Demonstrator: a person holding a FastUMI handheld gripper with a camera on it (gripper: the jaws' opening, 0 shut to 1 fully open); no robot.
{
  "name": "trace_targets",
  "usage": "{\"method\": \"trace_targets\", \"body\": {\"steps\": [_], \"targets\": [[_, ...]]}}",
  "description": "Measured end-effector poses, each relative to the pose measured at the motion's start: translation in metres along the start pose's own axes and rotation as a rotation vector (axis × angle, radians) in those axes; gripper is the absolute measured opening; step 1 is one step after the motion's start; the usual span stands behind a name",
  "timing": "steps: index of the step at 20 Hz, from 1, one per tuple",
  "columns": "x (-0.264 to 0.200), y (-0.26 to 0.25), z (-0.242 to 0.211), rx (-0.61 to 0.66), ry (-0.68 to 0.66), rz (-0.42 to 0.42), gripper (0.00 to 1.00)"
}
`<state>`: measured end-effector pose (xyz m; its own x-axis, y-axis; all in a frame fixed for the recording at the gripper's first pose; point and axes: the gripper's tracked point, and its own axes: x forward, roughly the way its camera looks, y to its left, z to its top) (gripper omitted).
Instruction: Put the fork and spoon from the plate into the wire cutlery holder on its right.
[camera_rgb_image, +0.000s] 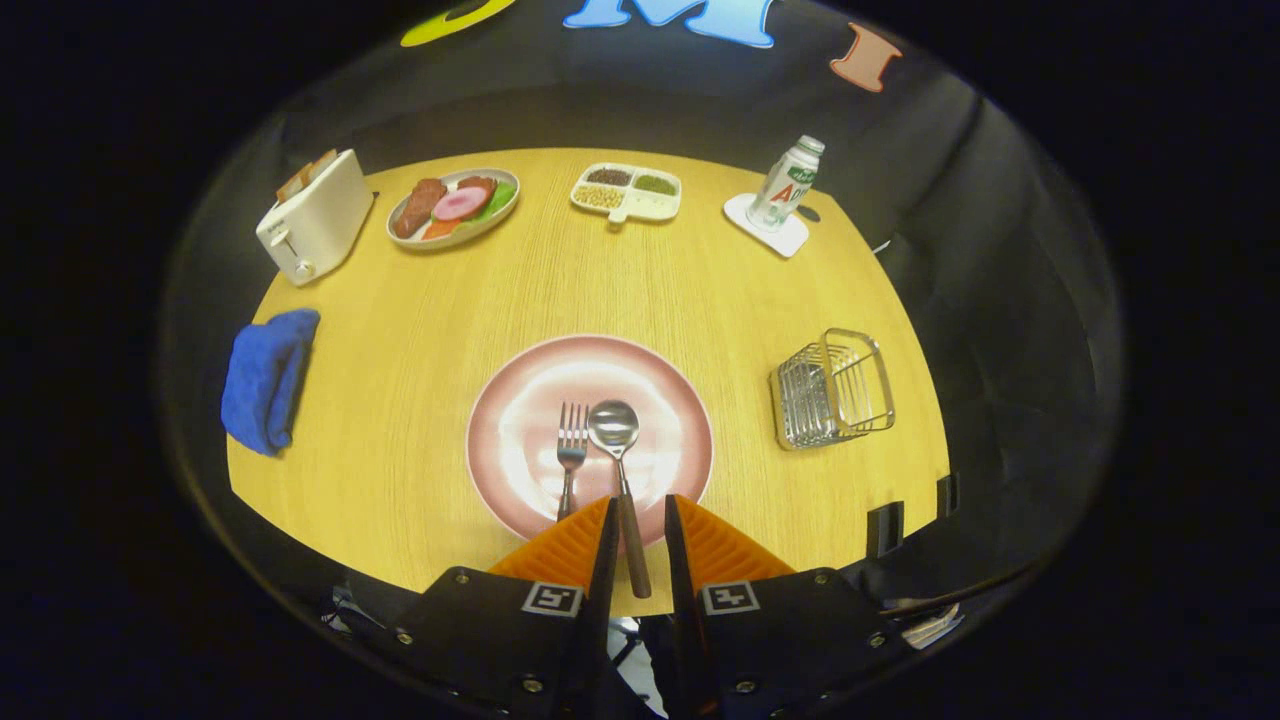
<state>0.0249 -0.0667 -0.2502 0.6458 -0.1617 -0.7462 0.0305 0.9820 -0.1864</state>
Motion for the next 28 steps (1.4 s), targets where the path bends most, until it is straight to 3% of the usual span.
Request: {"method": "trace_targets", "body": {"steps": [6, 19, 20, 21, 23, 28], "targets": [[0.029, 0.006, -0.027, -0.023, 0.122, 0.028, 0.29], [0.068, 0.009, -0.041, -0.061, 0.222, 0.064, 0.29], [0.066, 0.01, -0.042, -0.064, 0.22, 0.073, 0.25], [0.068, 0.009, -0.043, -0.065, 0.233, 0.073, 0.13], [0.066, 0.008, -0.043, -0.074, 0.24, 0.072, 0.08], [0.056, 0.006, -0.034, -0.05, 0.214, 0.059, 0.08]]}}
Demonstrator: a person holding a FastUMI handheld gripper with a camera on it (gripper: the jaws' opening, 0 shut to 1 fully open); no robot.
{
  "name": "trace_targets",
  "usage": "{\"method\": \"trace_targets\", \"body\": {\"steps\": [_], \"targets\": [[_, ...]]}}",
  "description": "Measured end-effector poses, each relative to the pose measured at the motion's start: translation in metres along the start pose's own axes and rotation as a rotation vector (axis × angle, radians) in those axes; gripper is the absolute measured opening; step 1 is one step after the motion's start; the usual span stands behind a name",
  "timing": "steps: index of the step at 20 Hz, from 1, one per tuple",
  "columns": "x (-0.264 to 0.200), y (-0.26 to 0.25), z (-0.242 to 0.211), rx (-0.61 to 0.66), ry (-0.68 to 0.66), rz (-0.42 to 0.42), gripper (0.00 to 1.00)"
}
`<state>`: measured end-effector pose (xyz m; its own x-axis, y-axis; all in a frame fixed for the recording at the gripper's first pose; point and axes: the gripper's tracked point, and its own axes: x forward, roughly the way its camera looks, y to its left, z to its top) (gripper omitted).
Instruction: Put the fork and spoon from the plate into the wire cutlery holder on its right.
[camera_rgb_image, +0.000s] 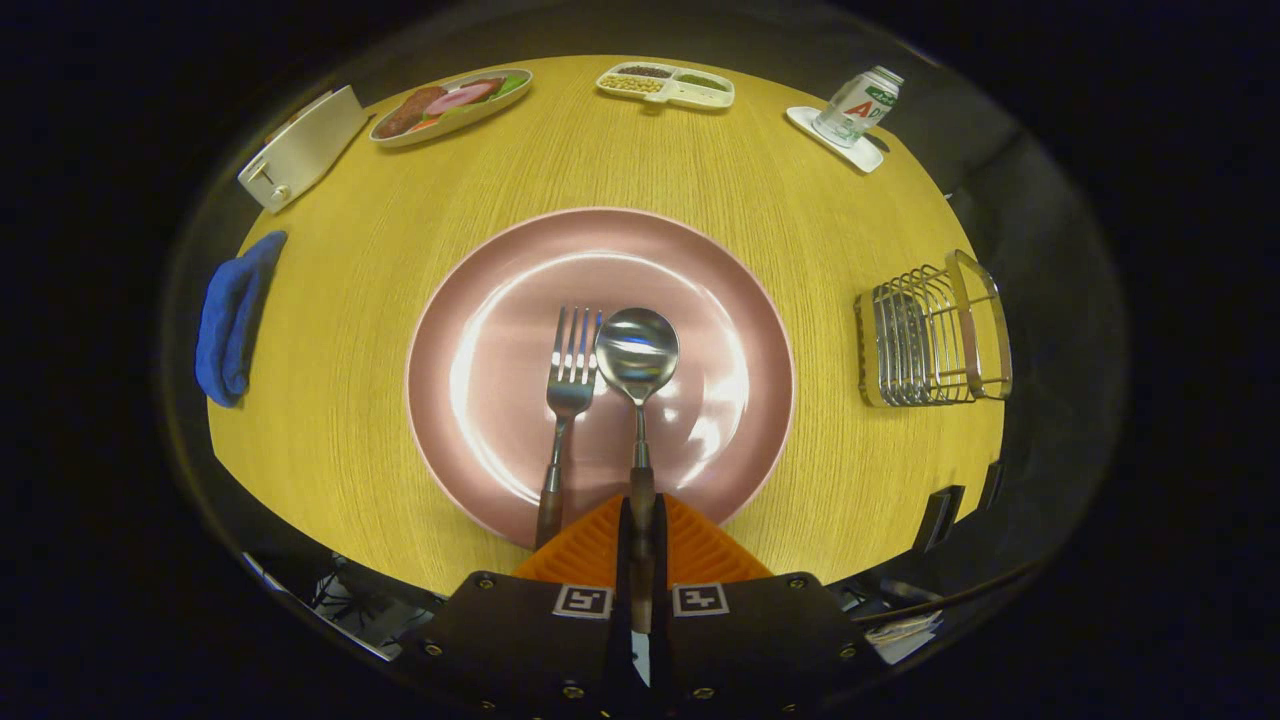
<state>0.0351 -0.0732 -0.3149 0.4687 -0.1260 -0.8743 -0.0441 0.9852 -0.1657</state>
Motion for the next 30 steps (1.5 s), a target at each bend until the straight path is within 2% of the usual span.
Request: {"method": "trace_targets", "body": {"steps": [8, 17, 25, 30], "targets": [[-0.035, -0.029, 0.028, 0.009, -0.085, -0.087, 0.08], [-0.074, -0.099, 0.042, 0.102, -0.143, -0.217, 0.08], [-0.077, -0.15, 0.032, 0.191, -0.131, -0.254, 0.08], [-0.063, -0.167, 0.028, 0.201, -0.103, -0.248, 0.08]]}}
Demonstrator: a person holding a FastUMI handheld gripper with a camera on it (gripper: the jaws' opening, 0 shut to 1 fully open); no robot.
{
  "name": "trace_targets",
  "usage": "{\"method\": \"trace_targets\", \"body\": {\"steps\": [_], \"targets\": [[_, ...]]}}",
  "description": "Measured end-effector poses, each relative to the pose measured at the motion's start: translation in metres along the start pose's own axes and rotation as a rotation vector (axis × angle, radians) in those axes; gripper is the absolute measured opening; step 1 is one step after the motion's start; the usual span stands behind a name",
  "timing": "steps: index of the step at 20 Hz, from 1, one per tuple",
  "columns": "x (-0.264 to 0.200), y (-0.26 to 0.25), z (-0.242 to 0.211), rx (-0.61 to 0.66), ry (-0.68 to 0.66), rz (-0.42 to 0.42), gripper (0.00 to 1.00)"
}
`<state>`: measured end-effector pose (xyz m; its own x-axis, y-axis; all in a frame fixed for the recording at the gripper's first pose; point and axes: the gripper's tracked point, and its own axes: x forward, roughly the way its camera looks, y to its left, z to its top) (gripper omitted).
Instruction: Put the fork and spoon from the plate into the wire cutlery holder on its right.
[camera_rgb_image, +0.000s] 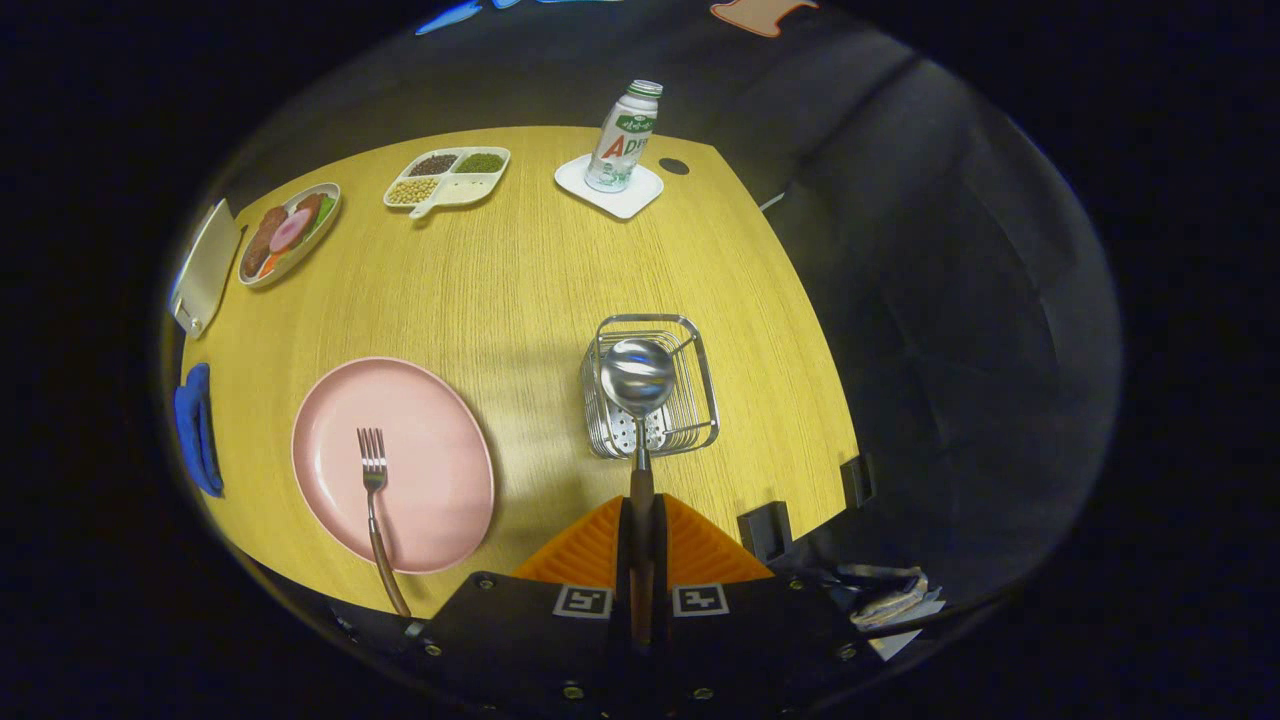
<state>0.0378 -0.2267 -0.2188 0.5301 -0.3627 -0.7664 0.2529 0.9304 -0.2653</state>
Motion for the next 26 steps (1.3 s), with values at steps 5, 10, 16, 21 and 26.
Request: {"method": "trace_targets", "body": {"steps": [5, 10, 16, 21, 26], "targets": [[0.01, -0.003, 0.0, -0.017, 0.025, 0.012, 0.08], [0.01, -0.004, 0.007, -0.027, 0.03, 0.034, 0.1], [-0.004, -0.005, 0.025, -0.004, -0.03, 0.029, 0.19], [-0.012, -0.001, 0.03, -0.02, -0.049, 0.017, 0.18], [-0.021, 0.017, 0.031, -0.049, -0.066, 0.024, 0.19]]}}
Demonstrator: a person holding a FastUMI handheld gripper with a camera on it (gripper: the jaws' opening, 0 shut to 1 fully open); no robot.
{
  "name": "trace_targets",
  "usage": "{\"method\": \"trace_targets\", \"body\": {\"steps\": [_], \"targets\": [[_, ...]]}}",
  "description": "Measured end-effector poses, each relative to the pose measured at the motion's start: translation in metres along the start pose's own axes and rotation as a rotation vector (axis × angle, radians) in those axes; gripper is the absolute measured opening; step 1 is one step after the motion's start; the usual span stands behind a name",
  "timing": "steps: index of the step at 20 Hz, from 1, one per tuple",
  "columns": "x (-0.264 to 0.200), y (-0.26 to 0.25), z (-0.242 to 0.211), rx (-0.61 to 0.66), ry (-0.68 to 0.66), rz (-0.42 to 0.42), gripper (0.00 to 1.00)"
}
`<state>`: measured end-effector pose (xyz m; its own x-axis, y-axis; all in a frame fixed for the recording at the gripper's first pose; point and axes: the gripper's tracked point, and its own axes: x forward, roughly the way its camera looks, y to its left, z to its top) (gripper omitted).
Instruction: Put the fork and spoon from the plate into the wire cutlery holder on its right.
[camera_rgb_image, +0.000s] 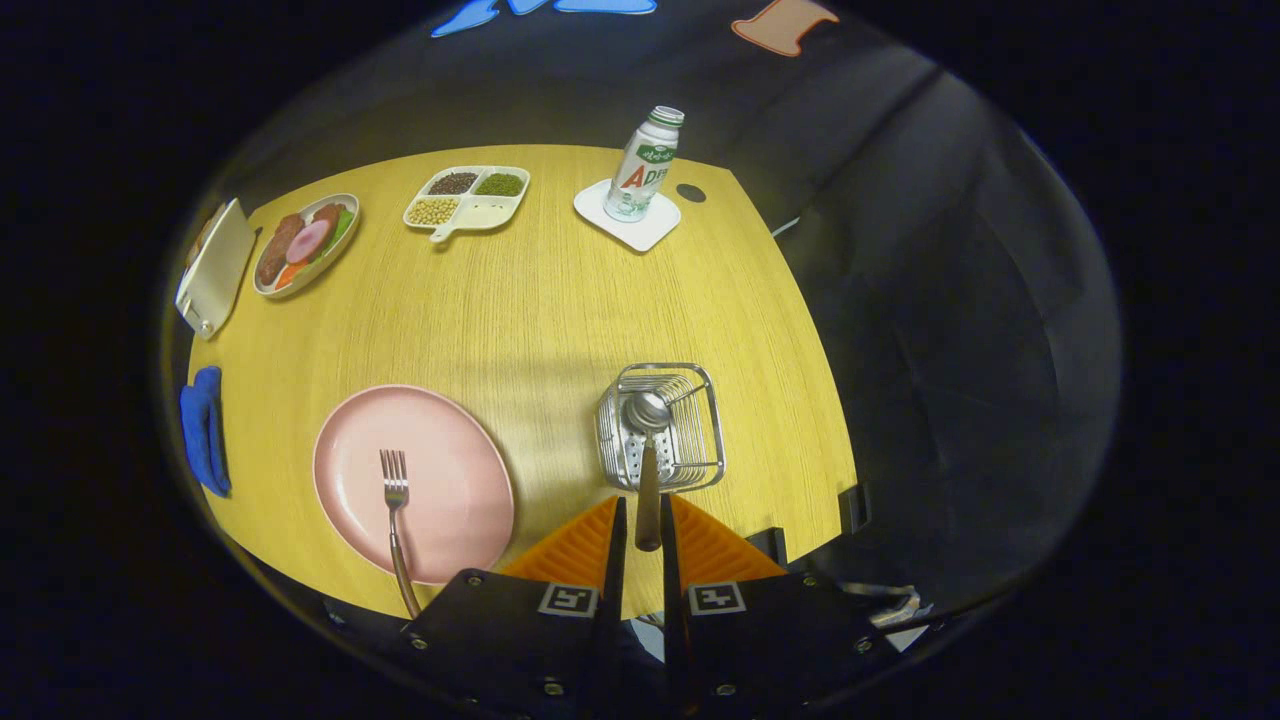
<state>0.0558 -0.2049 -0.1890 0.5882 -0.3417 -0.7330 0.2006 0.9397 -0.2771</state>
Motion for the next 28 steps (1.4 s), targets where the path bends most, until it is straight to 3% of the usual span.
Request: {"method": "trace_targets", "body": {"steps": [14, 28], "targets": [[-0.016, 0.097, -0.016, -0.149, 0.0, 0.099, 0.19], [0.006, 0.179, -0.073, -0.15, 0.108, 0.243, 0.19]]}}
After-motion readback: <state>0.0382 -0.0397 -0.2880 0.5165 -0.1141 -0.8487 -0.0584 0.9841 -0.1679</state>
